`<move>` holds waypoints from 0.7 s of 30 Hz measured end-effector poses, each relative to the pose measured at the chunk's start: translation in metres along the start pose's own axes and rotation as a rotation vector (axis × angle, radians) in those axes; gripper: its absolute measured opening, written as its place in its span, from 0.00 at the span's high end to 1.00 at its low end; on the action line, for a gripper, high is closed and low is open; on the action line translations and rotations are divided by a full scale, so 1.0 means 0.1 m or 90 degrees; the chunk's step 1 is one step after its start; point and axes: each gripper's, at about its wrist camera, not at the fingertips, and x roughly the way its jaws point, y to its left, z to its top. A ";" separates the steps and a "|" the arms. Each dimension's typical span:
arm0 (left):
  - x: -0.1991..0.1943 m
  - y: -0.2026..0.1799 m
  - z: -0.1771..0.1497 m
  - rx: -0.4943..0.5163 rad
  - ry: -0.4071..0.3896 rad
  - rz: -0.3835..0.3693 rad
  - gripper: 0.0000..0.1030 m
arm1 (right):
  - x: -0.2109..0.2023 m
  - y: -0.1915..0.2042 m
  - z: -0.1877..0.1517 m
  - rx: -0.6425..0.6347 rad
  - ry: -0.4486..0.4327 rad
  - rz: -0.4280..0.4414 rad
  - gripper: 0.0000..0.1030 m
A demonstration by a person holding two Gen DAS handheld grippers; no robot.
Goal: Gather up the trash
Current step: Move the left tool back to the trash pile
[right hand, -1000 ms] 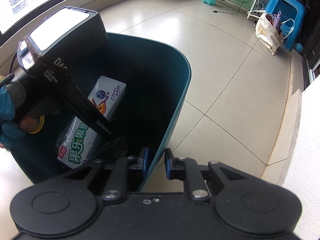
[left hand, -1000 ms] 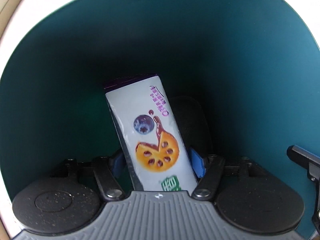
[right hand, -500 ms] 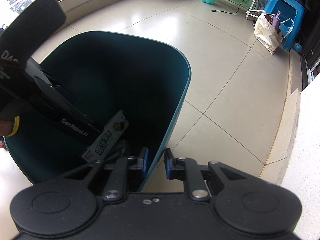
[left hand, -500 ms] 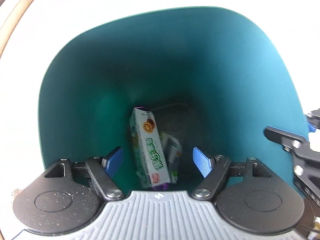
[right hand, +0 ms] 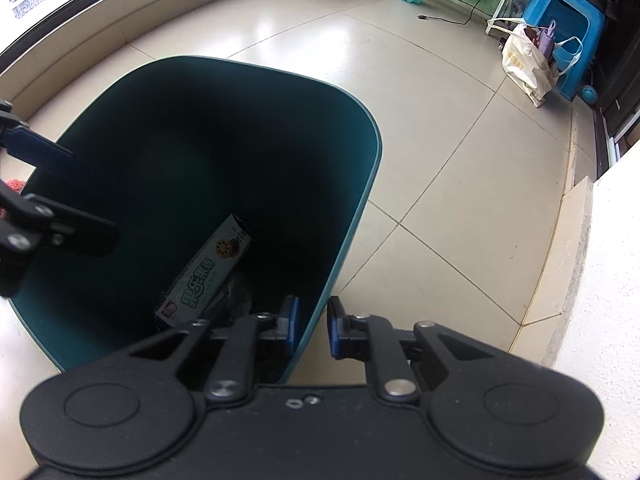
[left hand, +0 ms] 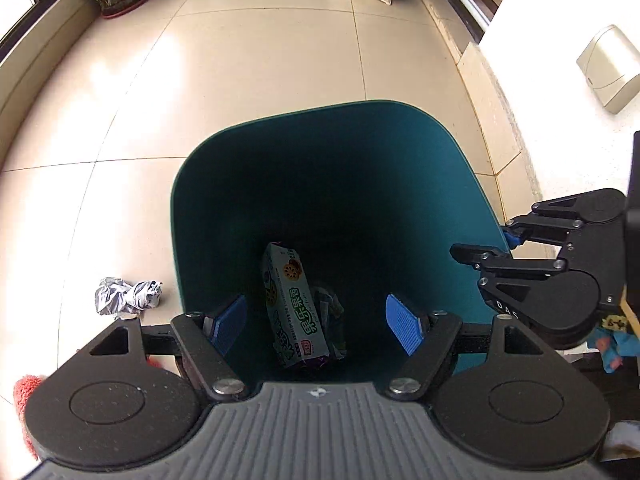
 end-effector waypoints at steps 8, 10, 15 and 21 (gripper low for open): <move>-0.55 0.30 -0.30 -0.017 -0.061 0.026 0.22 | 0.02 0.07 0.02 -0.006 0.005 -0.015 0.87; -0.65 0.43 -0.37 -0.030 -0.072 0.030 0.22 | 0.02 0.09 0.03 -0.003 0.007 -0.016 0.87; -0.71 0.74 -0.60 -0.066 -0.106 0.045 0.20 | 0.05 0.10 0.06 0.007 0.020 -0.021 0.88; -0.71 1.33 -0.83 -0.123 -0.126 0.047 0.18 | 0.11 0.12 0.04 0.008 0.038 -0.030 0.89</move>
